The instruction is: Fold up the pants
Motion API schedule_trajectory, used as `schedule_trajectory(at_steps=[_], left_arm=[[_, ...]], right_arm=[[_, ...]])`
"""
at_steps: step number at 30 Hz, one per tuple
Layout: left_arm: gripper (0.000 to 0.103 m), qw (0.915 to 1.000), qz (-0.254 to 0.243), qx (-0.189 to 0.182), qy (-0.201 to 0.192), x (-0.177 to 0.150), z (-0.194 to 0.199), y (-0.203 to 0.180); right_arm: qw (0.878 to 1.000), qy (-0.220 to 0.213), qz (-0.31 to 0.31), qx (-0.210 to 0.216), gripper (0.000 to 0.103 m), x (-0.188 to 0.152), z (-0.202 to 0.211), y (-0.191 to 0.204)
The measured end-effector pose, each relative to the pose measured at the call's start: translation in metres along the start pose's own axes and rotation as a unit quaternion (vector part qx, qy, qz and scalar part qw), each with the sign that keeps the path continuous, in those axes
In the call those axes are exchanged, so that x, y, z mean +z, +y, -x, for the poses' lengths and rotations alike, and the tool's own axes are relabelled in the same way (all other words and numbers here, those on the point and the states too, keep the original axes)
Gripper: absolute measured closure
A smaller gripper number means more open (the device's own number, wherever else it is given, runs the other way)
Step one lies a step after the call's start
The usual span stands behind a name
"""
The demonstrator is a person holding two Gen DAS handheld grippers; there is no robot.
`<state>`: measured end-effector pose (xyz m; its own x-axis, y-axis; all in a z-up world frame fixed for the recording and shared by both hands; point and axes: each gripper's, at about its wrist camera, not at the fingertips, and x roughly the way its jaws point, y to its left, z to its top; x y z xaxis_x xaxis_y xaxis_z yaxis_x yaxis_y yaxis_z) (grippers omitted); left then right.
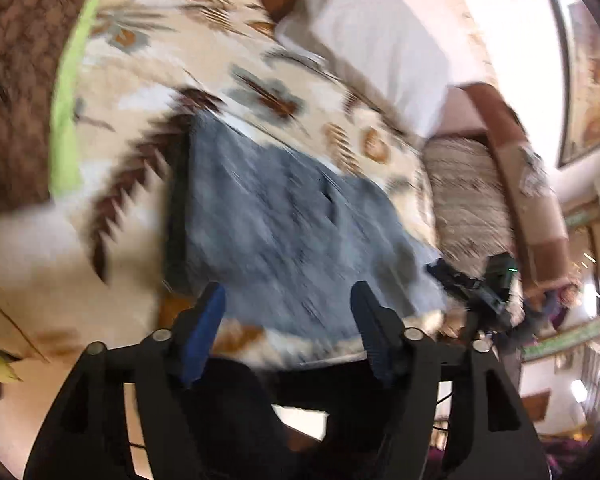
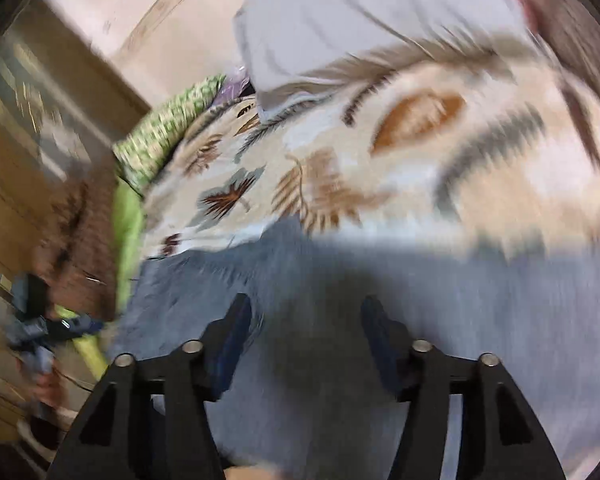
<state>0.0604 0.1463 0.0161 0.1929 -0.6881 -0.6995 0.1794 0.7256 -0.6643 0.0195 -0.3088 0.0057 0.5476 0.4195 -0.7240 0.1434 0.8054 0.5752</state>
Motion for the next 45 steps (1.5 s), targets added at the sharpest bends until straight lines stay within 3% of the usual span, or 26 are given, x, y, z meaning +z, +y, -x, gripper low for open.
schedule_trajectory(at_steps=[2,6,10,12,13,14,15,18,20,23,27,30,32,33,36,39,43,45], left_arm=[[0.032,0.9998,-0.003,-0.011,0.015,-0.012,-0.013,-0.005],[0.032,0.9986,0.02,0.014,0.047,-0.009,-0.049,-0.001],[0.032,0.9972,0.062,0.021,0.035,0.01,-0.067,0.006],[0.034,0.9959,0.081,0.02,0.035,0.014,-0.071,0.01],[0.052,0.9955,0.085,0.026,0.033,0.014,-0.07,0.013],[0.081,0.9952,0.088,0.032,0.031,0.015,-0.068,0.013],[0.088,0.9952,0.089,0.028,0.03,0.013,-0.067,0.012],[0.088,0.9953,0.077,0.058,0.012,0.007,-0.055,0.012],[0.088,0.9928,0.077,0.088,0.028,0.004,-0.067,0.021],[0.088,0.9906,0.107,0.077,0.036,0.001,-0.074,0.034],[0.079,0.9954,0.05,0.075,0.032,-0.001,-0.053,0.02],[0.072,0.9985,-0.016,0.032,0.041,-0.007,-0.027,0.01],[0.056,0.9989,-0.035,-0.005,0.032,-0.004,-0.009,0.01],[0.054,0.999,-0.037,-0.007,0.024,0.001,-0.004,0.01],[0.044,0.9989,-0.021,0.042,-0.001,0.032,-0.004,0.015],[0.044,0.9971,0.027,0.064,0.032,0.066,-0.038,0.027],[0.044,0.993,0.041,0.087,0.069,0.08,-0.082,0.025],[0.039,0.9923,0.033,0.091,0.077,0.081,-0.096,0.019]], right_arm=[[0.999,0.013,-0.039,0.033,0.041,-0.026,0.01,-0.011],[0.988,0.06,-0.096,0.106,0.04,-0.07,0.0,-0.016],[0.978,0.074,-0.145,0.13,0.04,-0.083,-0.03,-0.018],[0.972,0.06,-0.173,0.144,0.041,-0.083,-0.04,-0.023],[0.97,0.048,-0.182,0.152,0.049,-0.082,-0.044,-0.025],[0.969,0.039,-0.19,0.156,0.06,-0.081,-0.046,-0.027],[0.967,0.037,-0.2,0.152,0.093,-0.081,-0.048,-0.029],[0.971,0.026,-0.186,0.149,0.098,-0.085,-0.044,-0.023],[0.977,0.047,-0.168,0.126,0.098,-0.092,-0.053,-0.022],[0.972,0.074,-0.187,0.119,0.097,-0.101,-0.063,-0.031],[0.984,0.058,-0.13,0.104,0.081,-0.089,-0.026,-0.02],[0.993,-0.003,-0.102,0.064,0.066,-0.074,0.038,-0.04],[0.991,-0.052,-0.119,0.031,0.06,-0.061,0.077,-0.069],[0.987,-0.084,-0.136,0.001,0.053,-0.05,0.101,-0.093],[0.971,-0.138,-0.189,-0.052,0.05,-0.019,0.139,-0.149],[0.958,-0.154,-0.225,-0.093,0.049,0.015,0.143,-0.19],[0.951,-0.16,-0.21,-0.158,0.048,0.047,0.129,-0.219],[0.957,-0.141,-0.201,-0.155,0.036,0.058,0.116,-0.229]])
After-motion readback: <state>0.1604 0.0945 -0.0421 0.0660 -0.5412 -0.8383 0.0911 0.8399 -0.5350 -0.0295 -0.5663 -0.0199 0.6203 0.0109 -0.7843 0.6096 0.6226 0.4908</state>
